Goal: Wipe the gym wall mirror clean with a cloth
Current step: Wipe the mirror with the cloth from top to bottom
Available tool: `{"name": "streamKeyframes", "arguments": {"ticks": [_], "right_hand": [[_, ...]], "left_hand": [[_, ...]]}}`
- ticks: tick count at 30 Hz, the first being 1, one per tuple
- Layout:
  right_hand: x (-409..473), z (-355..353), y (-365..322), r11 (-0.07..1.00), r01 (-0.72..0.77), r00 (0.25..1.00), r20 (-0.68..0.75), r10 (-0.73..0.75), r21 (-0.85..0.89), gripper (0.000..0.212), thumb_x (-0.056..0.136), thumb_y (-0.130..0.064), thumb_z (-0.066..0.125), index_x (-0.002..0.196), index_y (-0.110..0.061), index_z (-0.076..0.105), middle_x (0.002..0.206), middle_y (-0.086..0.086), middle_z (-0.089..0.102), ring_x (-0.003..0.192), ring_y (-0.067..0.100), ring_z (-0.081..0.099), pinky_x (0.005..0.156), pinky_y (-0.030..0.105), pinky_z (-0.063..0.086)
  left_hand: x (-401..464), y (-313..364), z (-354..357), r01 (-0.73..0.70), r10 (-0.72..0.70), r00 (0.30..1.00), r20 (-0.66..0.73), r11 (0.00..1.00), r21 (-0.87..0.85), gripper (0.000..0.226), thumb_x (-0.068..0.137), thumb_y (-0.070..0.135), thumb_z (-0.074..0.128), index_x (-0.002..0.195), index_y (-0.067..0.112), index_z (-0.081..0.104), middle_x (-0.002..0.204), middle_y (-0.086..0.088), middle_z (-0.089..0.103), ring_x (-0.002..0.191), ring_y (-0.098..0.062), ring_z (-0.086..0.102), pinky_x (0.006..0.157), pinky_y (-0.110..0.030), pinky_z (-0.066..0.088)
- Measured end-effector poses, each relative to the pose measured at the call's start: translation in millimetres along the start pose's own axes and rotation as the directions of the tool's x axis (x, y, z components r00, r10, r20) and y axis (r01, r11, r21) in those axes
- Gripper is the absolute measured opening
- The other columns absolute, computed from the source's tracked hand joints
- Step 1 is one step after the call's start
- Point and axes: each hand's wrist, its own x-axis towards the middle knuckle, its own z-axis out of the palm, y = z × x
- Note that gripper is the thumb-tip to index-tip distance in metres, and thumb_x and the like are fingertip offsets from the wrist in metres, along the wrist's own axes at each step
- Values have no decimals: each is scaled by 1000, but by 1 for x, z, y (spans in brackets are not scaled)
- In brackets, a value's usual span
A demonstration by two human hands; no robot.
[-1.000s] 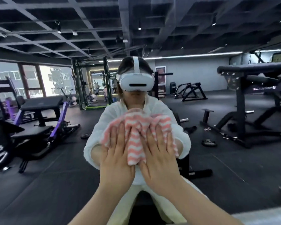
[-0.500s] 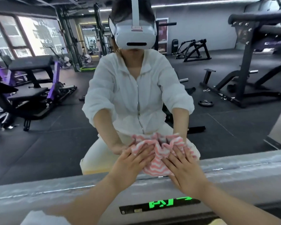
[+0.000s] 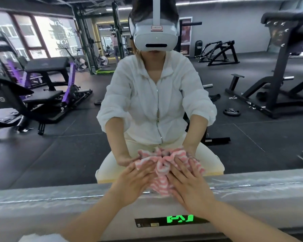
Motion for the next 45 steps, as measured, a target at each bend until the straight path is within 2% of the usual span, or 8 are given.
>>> {"name": "streamKeyframes", "arguments": {"ticks": [3, 7, 14, 23, 28, 34, 37, 45], "right_hand": [[68, -34, 13, 999, -15, 980, -200, 9, -31, 52, 97, -37, 31, 143, -12, 32, 152, 9, 24, 147, 31, 1, 112, 56, 13], [166, -91, 33, 988, -154, 892, -433, 134, -12, 49, 99, -31, 27, 142, -7, 28, 151, 14, 30, 140, 36, 18, 113, 52, 5], [244, -149, 46, 939, -342, 796, -536, 281, -17, 56, 99, -29, 40, 150, -11, 27, 154, 17, 30, 141, 39, 26, 115, 53, 6], [150, -44, -7, 987, -91, 913, -407, 28, -136, 45, 104, -21, 13, 141, -3, 29, 144, 18, 24, 133, 40, 24, 101, 52, 24], [86, -2, -35, 986, 100, 975, -184, -124, -136, 59, 80, -12, 39, 138, -4, 35, 142, 15, 33, 133, 35, 29, 102, 47, 24], [23, 27, -66, 930, 368, 900, 249, -357, 3, 43, 68, -31, 72, 107, -13, 74, 120, 6, 67, 117, 25, 60, 109, 45, 32], [27, 21, -76, 957, 281, 914, 284, -291, 77, 47, 90, -37, 39, 109, -10, 72, 121, 5, 66, 121, 21, 56, 118, 39, 8], [143, -37, -52, 985, 146, 961, -222, -162, -86, 47, 97, -32, 32, 137, -9, 42, 153, 11, 33, 141, 30, 22, 116, 45, 1]], "left_hand": [[23, -53, -27, 134, -135, 984, -114, 991, -18, 54, 104, 35, 15, 124, 14, 61, 135, -9, 55, 147, -26, 2, 114, -41, 12], [71, -120, -69, 358, -366, 897, -248, 930, -78, 62, 101, 43, 20, 153, 11, 6, 155, -19, 16, 146, -24, -11, 115, -47, 6], [128, -190, -132, 608, -634, 670, -386, 767, -203, 66, 99, 45, 34, 150, 5, 20, 153, -29, 17, 142, -44, 14, 116, -48, 2], [32, -126, -54, 326, -348, 902, -256, 937, -126, 53, 103, 36, 29, 148, 10, 19, 153, -21, 12, 146, -28, -11, 118, -46, 4], [-31, -76, -15, 168, -176, 974, -141, 984, -64, 67, 87, 18, 39, 149, 12, 18, 158, -17, -5, 146, -31, -11, 116, -46, 6], [-99, -17, 6, -163, 167, 959, 229, 986, -38, 69, 70, 28, 58, 138, 21, 46, 151, -1, 26, 141, -25, 18, 115, -45, 5], [-108, -14, 13, -122, 133, 956, 260, 991, -56, 60, 81, 29, 46, 140, 20, 35, 151, 2, 22, 142, -18, 17, 116, -40, -1], [-63, -99, -33, 291, -291, 956, -28, 957, -3, 50, 103, 40, 23, 135, 10, 47, 141, -16, 45, 146, -33, 7, 113, -46, 19]]}}
